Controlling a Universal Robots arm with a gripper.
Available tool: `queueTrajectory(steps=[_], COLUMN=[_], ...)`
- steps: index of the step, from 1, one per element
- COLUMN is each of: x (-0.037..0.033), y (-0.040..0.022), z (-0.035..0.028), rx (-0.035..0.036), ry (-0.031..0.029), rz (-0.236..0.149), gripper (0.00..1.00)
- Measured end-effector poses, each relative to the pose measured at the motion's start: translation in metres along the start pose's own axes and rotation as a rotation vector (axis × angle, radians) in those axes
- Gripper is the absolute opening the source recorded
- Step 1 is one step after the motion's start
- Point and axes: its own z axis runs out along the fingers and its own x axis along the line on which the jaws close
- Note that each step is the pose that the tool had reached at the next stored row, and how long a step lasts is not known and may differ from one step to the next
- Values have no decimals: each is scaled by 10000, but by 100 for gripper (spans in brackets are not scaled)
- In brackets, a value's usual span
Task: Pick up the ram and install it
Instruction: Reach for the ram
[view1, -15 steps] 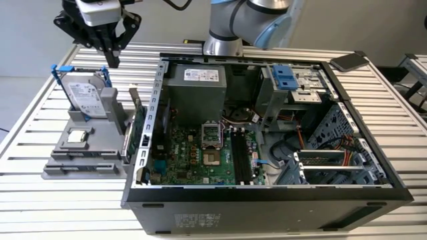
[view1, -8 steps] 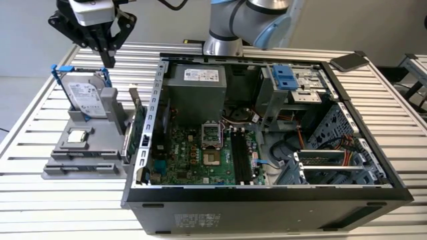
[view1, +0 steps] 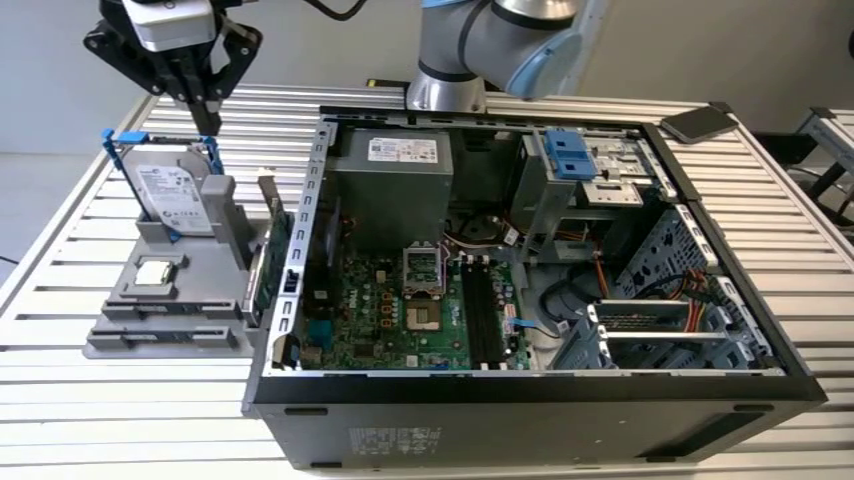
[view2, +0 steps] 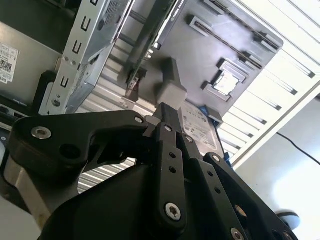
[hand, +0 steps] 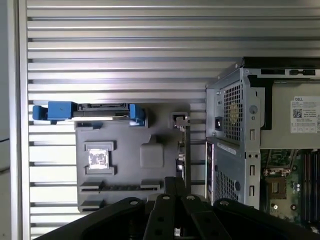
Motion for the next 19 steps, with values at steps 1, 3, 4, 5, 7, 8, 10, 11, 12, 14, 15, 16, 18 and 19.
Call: queueTrajectory(steps=[1,3,4,5,7,8,10,11,12,14,15,16,18,19], x=[12,41,59,76,113,132,169,186,202,232,247,262,292,308], y=[0,-1,-1,-2,-2,-3,-4,-4,-5,-5,-6,-6,-7,-7], z=[0,-1,-1,-2,-3,-3,-3,-4,-4,-5,-5,-5,-6,-7], rx=[0,0,-1,0,0,-1,-2,-1,-1,-1,-1,-1,-1,-2], ry=[0,0,0,1,2,1,2,2,3,4,6,7,12,13], rz=[-3,-9,-12,-15,-24,-29,-44,-51,-59,-74,-82,-90,-108,-118], gripper=[0,0,0,0,0,0,0,0,0,0,0,0,0,0])
